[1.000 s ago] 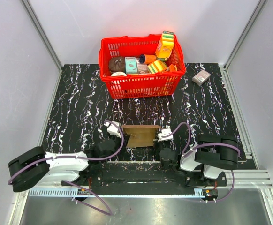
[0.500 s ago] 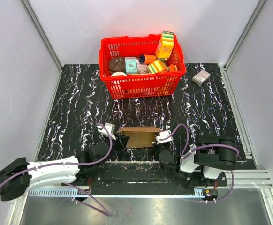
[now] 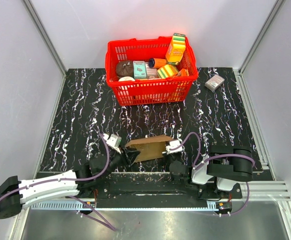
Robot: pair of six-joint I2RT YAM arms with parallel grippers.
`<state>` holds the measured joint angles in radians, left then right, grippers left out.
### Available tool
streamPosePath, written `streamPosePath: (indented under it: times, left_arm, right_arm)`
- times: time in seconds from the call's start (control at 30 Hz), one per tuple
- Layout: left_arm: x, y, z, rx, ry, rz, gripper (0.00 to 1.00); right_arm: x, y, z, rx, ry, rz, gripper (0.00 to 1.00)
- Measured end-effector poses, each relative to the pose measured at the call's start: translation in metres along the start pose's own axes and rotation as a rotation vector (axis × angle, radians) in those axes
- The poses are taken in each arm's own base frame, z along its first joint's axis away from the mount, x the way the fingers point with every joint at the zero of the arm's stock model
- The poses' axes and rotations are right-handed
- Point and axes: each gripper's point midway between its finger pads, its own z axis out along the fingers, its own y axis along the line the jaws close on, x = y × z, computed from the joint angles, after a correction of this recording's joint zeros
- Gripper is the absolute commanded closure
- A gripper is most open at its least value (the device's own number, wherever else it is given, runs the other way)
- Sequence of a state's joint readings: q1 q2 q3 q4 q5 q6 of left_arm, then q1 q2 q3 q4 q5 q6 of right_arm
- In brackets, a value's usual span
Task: Fold the paper box
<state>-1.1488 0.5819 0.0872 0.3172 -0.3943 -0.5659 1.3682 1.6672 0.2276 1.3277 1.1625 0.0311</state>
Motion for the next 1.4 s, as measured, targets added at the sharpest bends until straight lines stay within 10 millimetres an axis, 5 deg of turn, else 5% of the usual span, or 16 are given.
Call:
streamPosePath:
  times: [0.23,0.43,1.07,1.4]
  left_arm:
    - [-0.013,-0.039,-0.013,0.205,-0.014,-0.009,0.66]
    - [-0.022,-0.054,-0.019,0.275,-0.022,-0.001,0.66]
    - [-0.08,-0.021,0.009,-0.089,-0.14,0.06,0.57]
    - [-0.065,-0.014,0.028,-0.168,-0.061,0.109,0.57]
  right_arm:
    - [0.0,0.0,-0.001,0.0,0.0,-0.009,1.0]
    - [0.0,0.0,-0.001,0.0,0.0,-0.012,1.0]
    - [0.0,0.004,-0.004,-0.016,-0.001,-0.025,1.0]
    - [0.0,0.008,-0.008,-0.032,-0.001,-0.028,0.88]
